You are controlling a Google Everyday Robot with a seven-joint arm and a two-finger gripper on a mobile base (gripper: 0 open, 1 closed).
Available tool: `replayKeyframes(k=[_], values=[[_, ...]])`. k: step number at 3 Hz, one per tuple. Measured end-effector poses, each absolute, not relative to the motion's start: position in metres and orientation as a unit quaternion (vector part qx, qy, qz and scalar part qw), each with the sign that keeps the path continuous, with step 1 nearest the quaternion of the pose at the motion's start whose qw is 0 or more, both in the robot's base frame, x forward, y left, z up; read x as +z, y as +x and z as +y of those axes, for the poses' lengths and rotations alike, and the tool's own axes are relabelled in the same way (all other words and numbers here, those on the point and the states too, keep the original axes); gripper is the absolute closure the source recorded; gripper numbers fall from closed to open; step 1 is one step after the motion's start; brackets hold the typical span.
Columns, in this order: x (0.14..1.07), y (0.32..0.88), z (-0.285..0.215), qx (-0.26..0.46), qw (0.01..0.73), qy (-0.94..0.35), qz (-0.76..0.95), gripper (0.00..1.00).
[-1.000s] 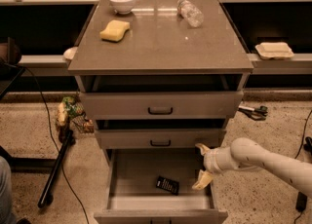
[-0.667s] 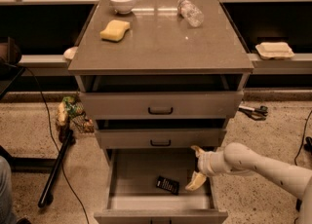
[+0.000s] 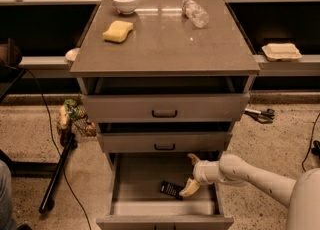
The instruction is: Pick rxbar chocolate from bottom drawer and place on counter
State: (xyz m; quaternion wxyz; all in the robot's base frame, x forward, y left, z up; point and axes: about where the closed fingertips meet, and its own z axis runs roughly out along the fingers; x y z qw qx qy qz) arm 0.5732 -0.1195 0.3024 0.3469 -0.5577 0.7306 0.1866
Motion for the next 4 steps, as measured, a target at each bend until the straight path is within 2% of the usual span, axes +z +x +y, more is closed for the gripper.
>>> replayKeyframes(k=[1,4], values=[[0.293,0.573,-0.114,0.191,0.341,-0.559,0.731,0.0],[0.174,0.568,-0.056,0.201,0.366,-0.554,0.721,0.0]])
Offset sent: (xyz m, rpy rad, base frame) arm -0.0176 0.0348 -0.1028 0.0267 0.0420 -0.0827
